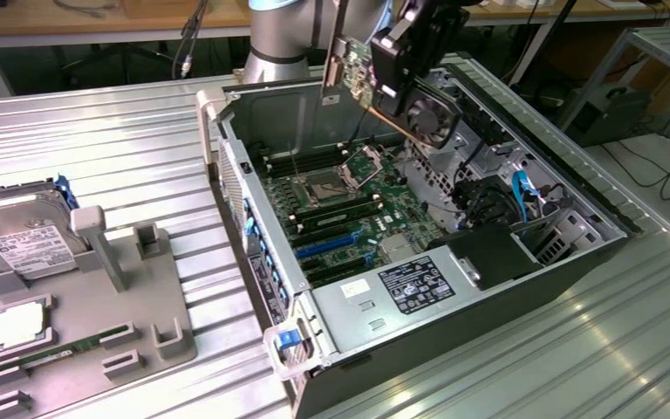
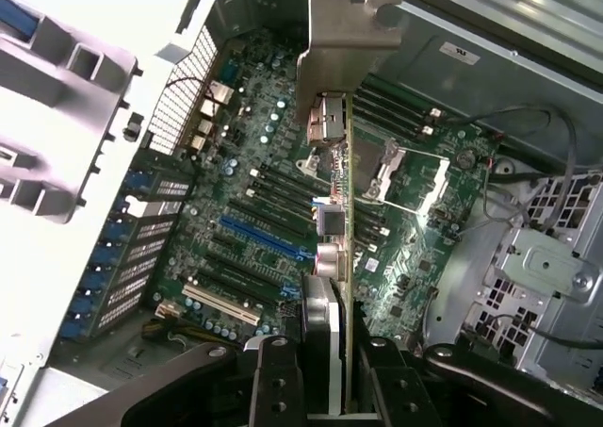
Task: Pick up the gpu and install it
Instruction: 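Insert the gpu into the slot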
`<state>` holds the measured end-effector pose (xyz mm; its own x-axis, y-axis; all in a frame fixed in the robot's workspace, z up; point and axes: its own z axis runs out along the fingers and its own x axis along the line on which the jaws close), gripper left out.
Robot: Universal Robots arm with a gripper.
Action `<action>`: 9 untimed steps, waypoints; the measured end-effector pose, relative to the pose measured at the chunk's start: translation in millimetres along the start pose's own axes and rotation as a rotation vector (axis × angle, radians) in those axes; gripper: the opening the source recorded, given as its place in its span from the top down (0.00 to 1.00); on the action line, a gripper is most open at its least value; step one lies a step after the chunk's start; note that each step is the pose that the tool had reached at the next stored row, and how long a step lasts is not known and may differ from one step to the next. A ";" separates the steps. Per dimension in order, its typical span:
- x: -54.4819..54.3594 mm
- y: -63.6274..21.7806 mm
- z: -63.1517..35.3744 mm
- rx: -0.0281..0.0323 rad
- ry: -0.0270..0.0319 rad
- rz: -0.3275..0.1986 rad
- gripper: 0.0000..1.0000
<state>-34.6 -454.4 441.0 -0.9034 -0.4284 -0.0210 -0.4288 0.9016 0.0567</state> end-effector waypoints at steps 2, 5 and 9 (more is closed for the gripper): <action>0.0 0.0 0.0 -0.0005 0.0014 -0.024 0.72; 0.0 0.0 -0.1 -0.0012 0.0035 -0.059 0.72; 0.0 0.0 0.0 -0.0022 0.0062 -0.107 0.72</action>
<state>-34.6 -454.4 441.0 -0.8522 -0.5228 -0.0209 -0.5230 0.8504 0.0567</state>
